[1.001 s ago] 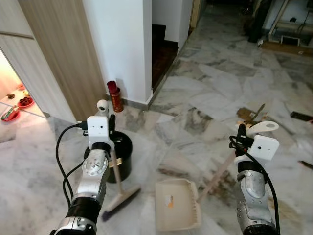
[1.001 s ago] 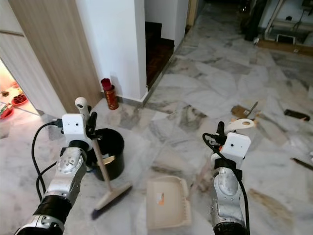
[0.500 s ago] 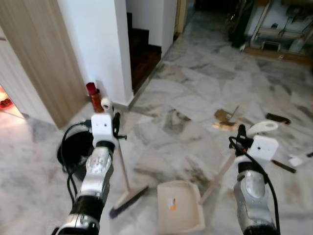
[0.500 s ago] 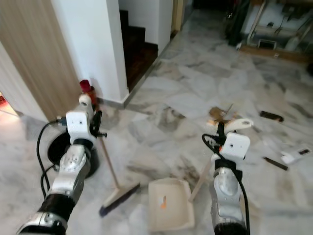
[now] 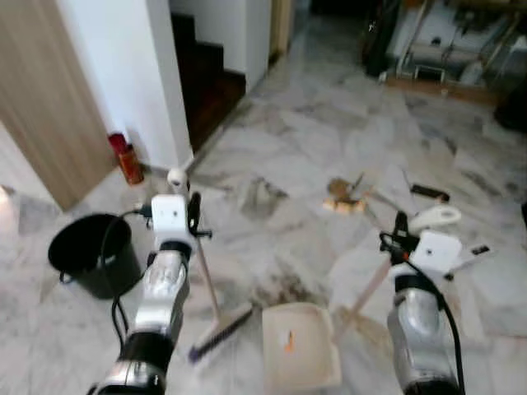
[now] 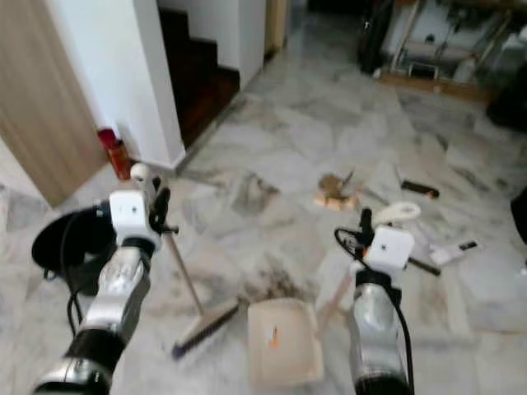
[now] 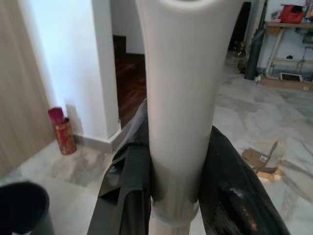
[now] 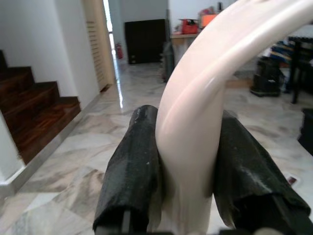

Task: Sweep floor

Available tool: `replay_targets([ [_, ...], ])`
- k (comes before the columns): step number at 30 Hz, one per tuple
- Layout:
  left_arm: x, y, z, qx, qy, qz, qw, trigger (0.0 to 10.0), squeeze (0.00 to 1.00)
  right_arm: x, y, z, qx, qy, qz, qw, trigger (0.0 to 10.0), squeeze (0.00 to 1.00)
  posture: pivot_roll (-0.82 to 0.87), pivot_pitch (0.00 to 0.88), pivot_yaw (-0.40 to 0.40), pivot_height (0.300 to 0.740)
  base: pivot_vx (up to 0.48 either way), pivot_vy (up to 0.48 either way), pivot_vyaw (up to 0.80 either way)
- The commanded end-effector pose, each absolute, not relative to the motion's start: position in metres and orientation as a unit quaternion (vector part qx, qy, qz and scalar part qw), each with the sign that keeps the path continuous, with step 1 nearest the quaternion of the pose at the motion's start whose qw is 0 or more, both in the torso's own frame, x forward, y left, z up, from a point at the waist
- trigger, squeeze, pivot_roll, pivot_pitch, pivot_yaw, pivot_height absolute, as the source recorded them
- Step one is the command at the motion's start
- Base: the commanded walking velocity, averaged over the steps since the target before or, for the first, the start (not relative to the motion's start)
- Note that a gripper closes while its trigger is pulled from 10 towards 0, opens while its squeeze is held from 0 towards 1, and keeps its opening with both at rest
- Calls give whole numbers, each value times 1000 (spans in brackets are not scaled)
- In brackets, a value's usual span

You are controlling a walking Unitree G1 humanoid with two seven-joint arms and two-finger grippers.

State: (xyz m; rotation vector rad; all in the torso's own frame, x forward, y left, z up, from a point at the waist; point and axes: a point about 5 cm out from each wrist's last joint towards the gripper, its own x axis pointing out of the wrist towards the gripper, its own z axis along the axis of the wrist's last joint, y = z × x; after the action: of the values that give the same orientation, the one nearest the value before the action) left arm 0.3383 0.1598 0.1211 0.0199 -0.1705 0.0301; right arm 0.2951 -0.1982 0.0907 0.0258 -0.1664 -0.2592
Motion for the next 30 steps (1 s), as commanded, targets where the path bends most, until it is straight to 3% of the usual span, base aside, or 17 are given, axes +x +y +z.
replay_targets([
  [1, 342, 154, 133, 11, -111, 6, 994, 10000, 0, 296, -203, 99, 17, -104, -136, 985, 10000, 0, -57, 0, 15, 740, 0, -315, -606],
  [21, 340, 157, 129, 21, -107, 11, 994, 10000, 0, 300, -204, 98, 16, -96, -133, 986, 10000, 0, -39, 0, -4, 740, 0, -16, -774],
  [30, 330, 195, 122, 77, -91, 43, 992, 10000, 0, 304, -207, 101, 10, -102, -135, 986, 10000, 0, -17, 0, -7, 740, 0, 0, -640],
])
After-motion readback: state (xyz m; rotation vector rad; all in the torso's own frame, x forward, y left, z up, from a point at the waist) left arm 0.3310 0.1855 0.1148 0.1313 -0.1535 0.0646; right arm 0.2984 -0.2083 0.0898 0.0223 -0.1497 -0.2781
